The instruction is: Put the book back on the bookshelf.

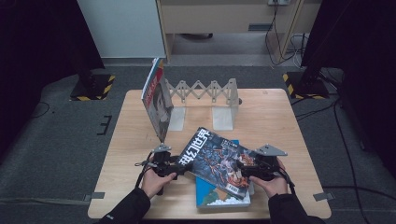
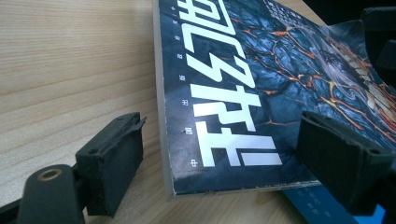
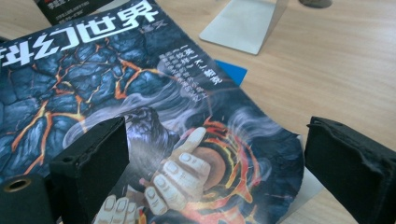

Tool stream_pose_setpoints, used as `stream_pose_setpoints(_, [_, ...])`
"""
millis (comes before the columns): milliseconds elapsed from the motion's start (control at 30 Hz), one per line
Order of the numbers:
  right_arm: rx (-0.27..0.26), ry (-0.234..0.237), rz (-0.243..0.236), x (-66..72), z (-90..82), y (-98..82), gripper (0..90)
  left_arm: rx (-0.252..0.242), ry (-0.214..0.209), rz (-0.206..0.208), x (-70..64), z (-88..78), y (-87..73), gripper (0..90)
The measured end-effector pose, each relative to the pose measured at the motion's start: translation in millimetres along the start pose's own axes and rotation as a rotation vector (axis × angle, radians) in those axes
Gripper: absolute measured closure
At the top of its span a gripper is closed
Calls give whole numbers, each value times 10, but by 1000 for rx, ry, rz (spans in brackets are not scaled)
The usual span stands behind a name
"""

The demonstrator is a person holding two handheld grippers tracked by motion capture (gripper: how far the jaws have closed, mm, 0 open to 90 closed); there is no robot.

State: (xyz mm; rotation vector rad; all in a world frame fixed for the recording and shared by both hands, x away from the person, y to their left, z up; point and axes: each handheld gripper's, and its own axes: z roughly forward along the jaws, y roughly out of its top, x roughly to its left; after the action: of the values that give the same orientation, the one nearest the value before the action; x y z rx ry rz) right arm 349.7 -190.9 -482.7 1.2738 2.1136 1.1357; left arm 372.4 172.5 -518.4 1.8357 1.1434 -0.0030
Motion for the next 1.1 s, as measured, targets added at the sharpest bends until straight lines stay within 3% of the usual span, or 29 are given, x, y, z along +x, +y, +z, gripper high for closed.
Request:
stream_pose_setpoints(100, [-51, -4, 1, 0, -34, 31, 74, 1, -4, -2, 6, 2, 1, 143])
stream_pose_setpoints(267, [-36, 9, -10, 21, -10, 20, 67, 1, -8, -1, 12, 4, 1, 143])
stream_pose_setpoints(300, [-61, -3, -29, 34, -24, 42, 64, 1, -9, 0, 12, 4, 1, 143])
stream_pose_setpoints(433, [-112, -13, -15, 17, -67, 80, 64, 0, -8, 2, 10, 4, 1, 143])
stream_pose_setpoints(633, [-132, -6, -2, -25, -102, 98, 69, -2, -5, 8, 10, 4, 0, 139])
stream_pose_setpoints(800, [-70, 48, 1, 21, -23, 55, 76, -1, -2, 5, 9, 5, -1, 127])
stream_pose_setpoints(833, [-9, 62, -10, 61, 49, 13, 77, -2, -2, 5, 11, 7, -1, 120])
stream_pose_setpoints(933, [49, 63, -21, 88, 105, -31, 76, 0, -2, 3, 12, 7, 0, 123])
stream_pose_setpoints(1000, [57, 64, -20, 93, 111, -40, 76, -1, -2, 4, 9, 6, 0, 131])
stream_pose_setpoints(1100, [70, 63, -16, 95, 121, -67, 76, 8, -38, -21, 13, 0, 2, 193])
